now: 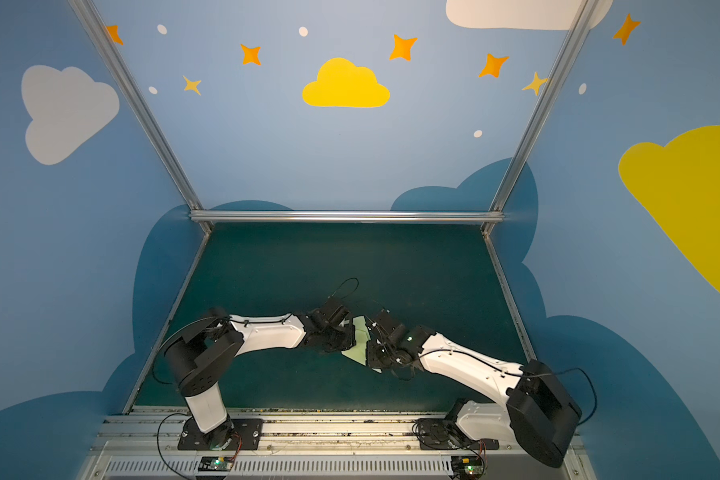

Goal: Fold a paper plane with a square sheet of paper (fold left side to right side)

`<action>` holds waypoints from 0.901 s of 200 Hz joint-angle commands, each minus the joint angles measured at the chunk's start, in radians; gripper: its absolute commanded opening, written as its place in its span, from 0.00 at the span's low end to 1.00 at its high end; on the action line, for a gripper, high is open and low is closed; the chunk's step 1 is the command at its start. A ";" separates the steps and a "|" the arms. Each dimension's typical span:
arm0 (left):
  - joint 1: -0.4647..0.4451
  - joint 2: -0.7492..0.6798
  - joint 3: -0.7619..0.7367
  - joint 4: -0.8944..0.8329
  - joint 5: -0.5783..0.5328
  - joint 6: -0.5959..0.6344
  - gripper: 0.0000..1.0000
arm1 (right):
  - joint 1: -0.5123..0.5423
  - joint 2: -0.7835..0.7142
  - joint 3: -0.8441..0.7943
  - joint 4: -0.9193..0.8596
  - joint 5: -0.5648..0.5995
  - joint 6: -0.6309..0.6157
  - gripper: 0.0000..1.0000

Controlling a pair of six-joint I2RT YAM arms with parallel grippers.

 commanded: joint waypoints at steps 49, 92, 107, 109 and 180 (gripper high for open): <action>0.007 0.052 -0.023 -0.159 -0.065 0.018 0.04 | -0.043 0.148 -0.008 0.089 -0.024 -0.049 0.00; 0.010 0.041 -0.005 -0.171 -0.057 0.038 0.04 | -0.059 0.214 -0.086 0.142 -0.017 -0.035 0.00; 0.013 0.006 0.002 -0.169 -0.042 0.057 0.04 | -0.065 0.214 -0.112 0.153 -0.019 -0.030 0.00; 0.014 0.000 0.003 -0.167 -0.037 0.060 0.04 | -0.065 0.213 -0.114 0.154 -0.019 -0.030 0.00; 0.006 -0.064 0.062 -0.112 0.111 0.046 0.04 | -0.065 0.196 -0.151 0.157 -0.022 -0.022 0.00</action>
